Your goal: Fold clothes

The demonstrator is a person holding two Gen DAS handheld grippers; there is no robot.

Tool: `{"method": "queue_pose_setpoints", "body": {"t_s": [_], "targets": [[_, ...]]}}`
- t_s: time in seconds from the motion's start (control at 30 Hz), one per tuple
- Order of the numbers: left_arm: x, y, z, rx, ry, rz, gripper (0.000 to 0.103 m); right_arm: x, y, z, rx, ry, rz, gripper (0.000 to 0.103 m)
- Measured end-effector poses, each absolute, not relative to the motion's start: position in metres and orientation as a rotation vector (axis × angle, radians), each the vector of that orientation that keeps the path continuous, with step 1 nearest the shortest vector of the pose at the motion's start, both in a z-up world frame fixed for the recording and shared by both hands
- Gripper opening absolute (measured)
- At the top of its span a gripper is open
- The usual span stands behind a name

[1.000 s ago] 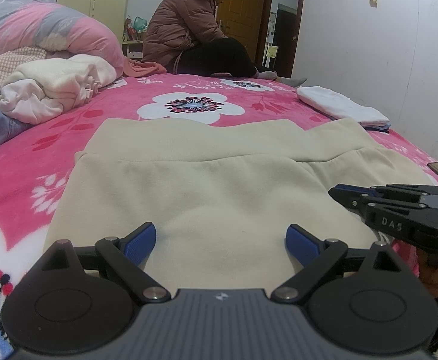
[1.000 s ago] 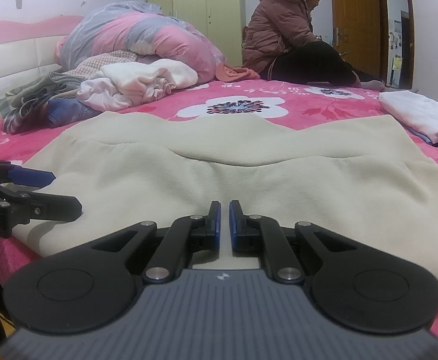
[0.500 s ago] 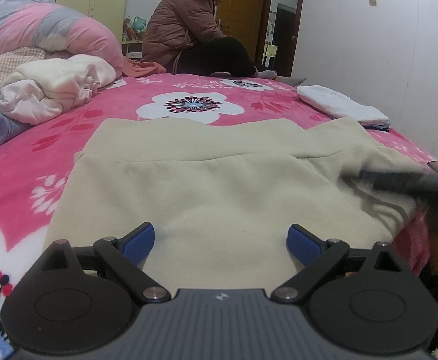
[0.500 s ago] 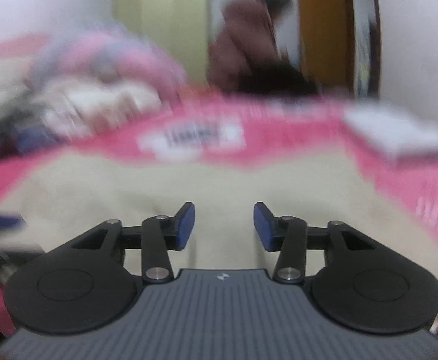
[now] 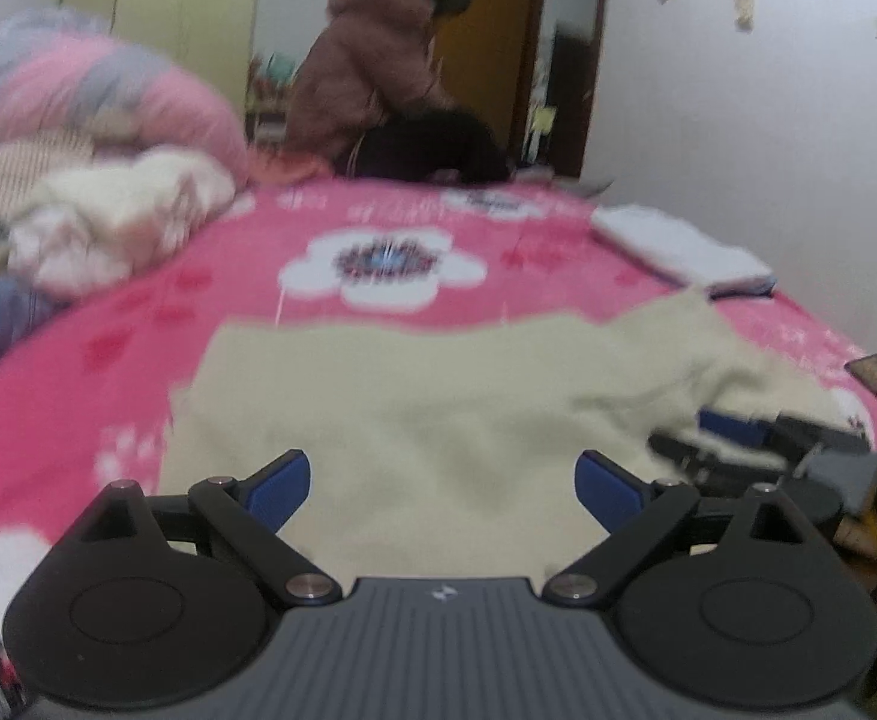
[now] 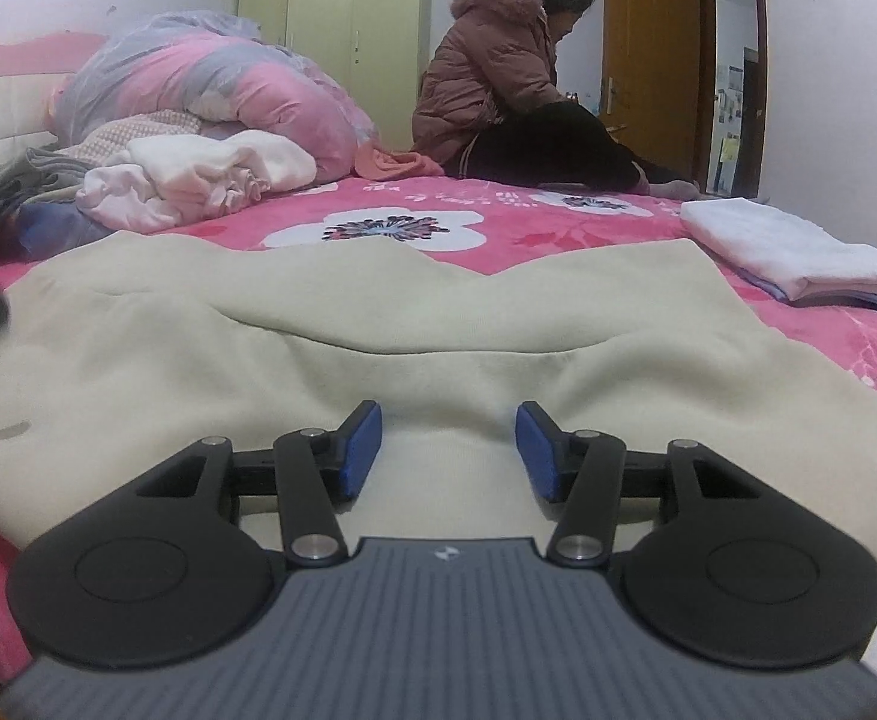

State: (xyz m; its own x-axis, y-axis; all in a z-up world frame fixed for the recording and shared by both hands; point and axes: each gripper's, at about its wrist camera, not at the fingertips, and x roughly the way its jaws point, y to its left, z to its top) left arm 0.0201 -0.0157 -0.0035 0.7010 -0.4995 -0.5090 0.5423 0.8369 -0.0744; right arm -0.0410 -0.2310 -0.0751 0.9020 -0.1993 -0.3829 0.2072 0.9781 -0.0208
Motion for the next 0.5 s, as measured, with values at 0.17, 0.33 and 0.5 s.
{"method": "queue_pose_setpoints", "body": {"t_s": [0.17, 0.33, 0.5], "targets": [[0.045, -0.034, -0.015, 0.085, 0.587, -0.577, 0.096, -0.038, -0.232, -0.077, 0.019, 0.387, -0.21, 0.05], [0.054, -0.045, -0.06, 0.133, 0.617, -0.535, 0.1, -0.039, -0.232, -0.077, 0.014, 0.384, -0.209, 0.05], [0.05, -0.042, -0.061, 0.134, 0.596, -0.541, 0.101, -0.037, -0.234, -0.075, 0.016, 0.392, -0.203, 0.05]]}}
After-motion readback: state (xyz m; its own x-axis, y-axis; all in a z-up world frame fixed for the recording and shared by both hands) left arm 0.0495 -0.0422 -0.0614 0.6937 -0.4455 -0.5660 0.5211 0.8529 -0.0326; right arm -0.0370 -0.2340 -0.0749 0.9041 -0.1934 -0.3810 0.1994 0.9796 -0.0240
